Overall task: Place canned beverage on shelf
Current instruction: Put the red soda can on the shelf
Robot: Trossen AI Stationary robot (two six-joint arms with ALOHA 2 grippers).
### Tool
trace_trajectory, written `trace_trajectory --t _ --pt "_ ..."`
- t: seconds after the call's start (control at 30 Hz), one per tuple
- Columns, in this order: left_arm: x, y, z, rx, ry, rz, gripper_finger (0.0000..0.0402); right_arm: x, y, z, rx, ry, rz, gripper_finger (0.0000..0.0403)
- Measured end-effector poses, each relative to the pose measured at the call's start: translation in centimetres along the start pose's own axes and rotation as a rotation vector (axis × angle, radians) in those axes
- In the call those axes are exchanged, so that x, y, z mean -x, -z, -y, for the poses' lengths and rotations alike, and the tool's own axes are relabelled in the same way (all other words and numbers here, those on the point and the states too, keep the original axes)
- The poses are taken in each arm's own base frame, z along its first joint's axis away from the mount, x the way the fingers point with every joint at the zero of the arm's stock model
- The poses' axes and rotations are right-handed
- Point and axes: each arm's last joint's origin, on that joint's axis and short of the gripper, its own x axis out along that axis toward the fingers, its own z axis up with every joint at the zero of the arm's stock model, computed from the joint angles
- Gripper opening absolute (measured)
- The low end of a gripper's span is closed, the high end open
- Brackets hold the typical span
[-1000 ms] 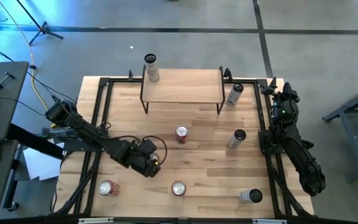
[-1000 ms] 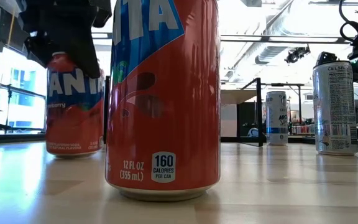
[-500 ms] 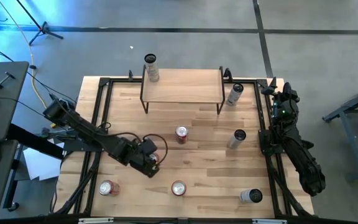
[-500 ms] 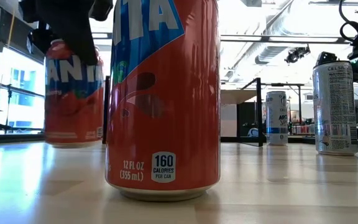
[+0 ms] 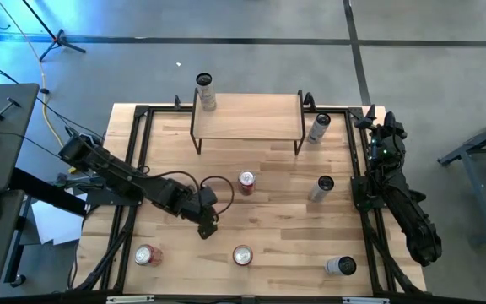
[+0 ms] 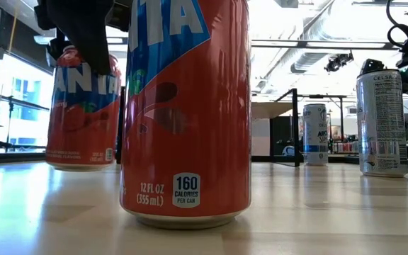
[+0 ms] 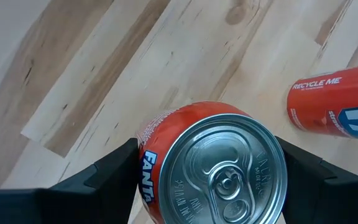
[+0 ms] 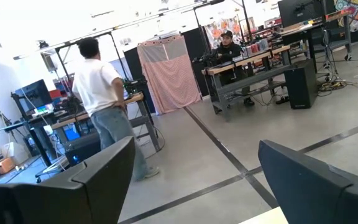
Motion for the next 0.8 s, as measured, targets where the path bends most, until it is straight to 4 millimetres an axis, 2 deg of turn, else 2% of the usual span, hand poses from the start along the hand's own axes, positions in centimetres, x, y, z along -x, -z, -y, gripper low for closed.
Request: trace_trajectory --t 0.47,0.6,0.8 --pt "-0.9 0.5 -0.6 -0.001 -0.009 0.006 0.0271 0.0 0.0 0.0 0.000 0.000 0.000 0.0328" --pt "-1.1 0.7 -0.7 0.054 -0.009 0.007 0.0272 0.0 0.0 0.0 0.000 0.000 0.000 0.0328" --pt "-1.0 0.8 -0.7 0.060 -0.017 0.002 0.0305 0.0 0.0 0.0 0.000 0.000 0.000 0.0328"
